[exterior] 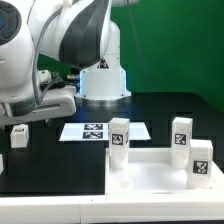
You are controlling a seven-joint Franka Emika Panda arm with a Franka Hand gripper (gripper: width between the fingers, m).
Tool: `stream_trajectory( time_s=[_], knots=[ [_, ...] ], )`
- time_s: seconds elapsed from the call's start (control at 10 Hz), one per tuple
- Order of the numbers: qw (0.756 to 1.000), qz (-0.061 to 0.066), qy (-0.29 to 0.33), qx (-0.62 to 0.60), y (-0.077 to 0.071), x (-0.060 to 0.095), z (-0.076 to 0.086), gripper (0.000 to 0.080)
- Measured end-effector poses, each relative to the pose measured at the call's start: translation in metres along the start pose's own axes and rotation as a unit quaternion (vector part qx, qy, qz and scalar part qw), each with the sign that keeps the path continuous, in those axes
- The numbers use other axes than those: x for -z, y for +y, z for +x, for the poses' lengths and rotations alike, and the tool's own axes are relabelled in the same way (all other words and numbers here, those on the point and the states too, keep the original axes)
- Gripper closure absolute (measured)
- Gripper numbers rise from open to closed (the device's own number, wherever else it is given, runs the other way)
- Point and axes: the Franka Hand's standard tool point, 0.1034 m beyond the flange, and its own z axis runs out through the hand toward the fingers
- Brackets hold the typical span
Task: Assemble square table
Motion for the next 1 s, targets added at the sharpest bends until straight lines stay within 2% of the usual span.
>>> stream_trajectory(
  time_s=[0.2,0.3,0.6,1.0],
  knots=[
    [0.998,-0.006,-0.064,-0.008,0.001,-0.004,-0.005,0.0151],
    [0.996,-0.011,-0.083,-0.011,-0.003,0.0,-0.001,0.0151],
    [0.997,-0.012,-0.079,-0.008,-0.001,-0.001,0.001,0.0151],
    [0.993,-0.01,-0.102,-0.063,0.009,-0.016,-0.001,0.0151]
  ],
)
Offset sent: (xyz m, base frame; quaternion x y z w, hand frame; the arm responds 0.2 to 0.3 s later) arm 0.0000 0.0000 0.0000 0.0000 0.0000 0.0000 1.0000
